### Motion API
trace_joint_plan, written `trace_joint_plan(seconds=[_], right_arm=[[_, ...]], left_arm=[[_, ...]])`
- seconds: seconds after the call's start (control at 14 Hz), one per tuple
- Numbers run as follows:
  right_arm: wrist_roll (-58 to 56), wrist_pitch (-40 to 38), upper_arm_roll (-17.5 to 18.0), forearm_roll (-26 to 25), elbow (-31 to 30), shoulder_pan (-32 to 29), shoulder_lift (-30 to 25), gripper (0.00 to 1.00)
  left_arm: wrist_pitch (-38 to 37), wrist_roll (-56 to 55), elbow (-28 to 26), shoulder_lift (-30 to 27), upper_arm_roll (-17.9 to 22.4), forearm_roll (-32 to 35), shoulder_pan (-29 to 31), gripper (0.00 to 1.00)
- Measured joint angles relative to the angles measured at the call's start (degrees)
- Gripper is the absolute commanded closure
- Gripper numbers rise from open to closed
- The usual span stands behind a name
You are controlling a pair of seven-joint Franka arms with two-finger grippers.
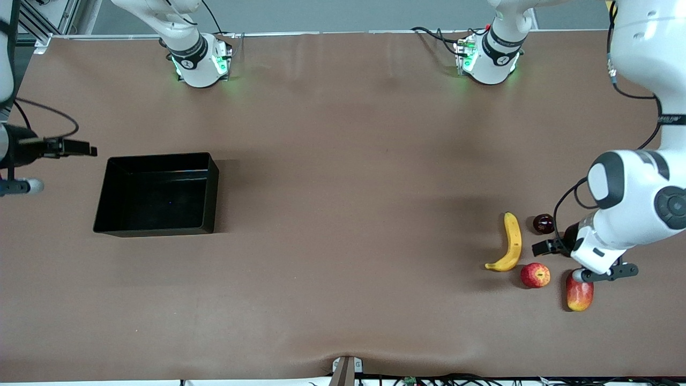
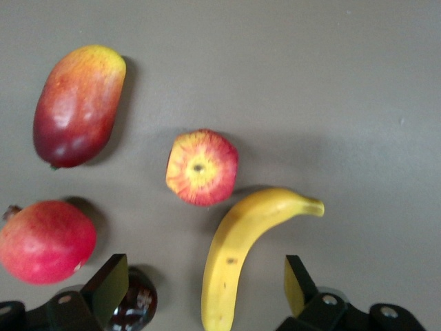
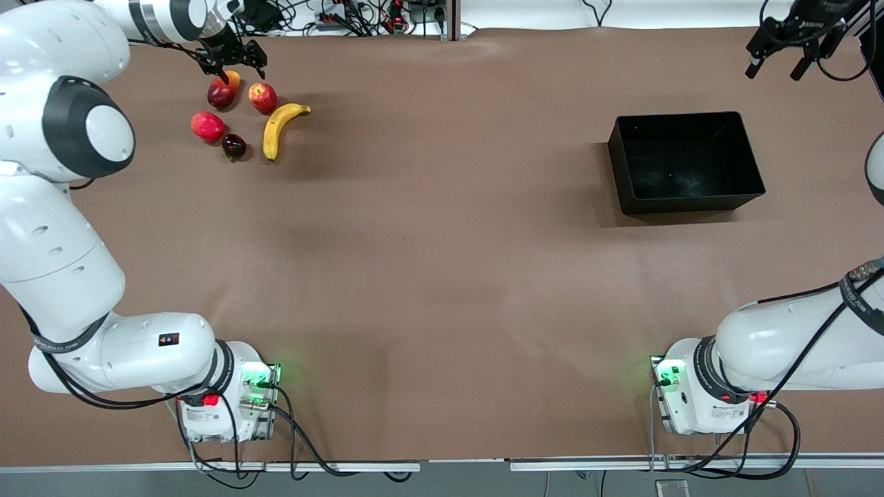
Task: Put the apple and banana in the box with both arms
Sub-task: 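Reach the left gripper to the red apple while the right gripper reaches the box, then grasp the apple with the left gripper while the right gripper pushes the box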
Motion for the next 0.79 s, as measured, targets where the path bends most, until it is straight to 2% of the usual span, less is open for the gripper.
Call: trace_joint_plan(seconds=[0.29, 0.71, 0.79], right_arm=[[-6.7, 9.5, -0.2, -0.2, -0.3, -5.1, 7.0, 0.0], [-8.8, 26.1, -0.2, -0.4, -9.8, -6.7, 9.1, 0.0], [-9.8, 29.0, -0.2, -0.4, -11.7, -6.9, 9.1, 0.12]], left_arm=[[1.8, 0.0, 5.0, 5.9, 0.8, 1.3, 0.0, 0.0], [9.5, 0.0, 6.2, 11.9, 0.9, 1.8, 0.0, 0.0], [10.1, 0.0, 6.2, 12.5, 0.9, 1.8, 0.0, 0.01]])
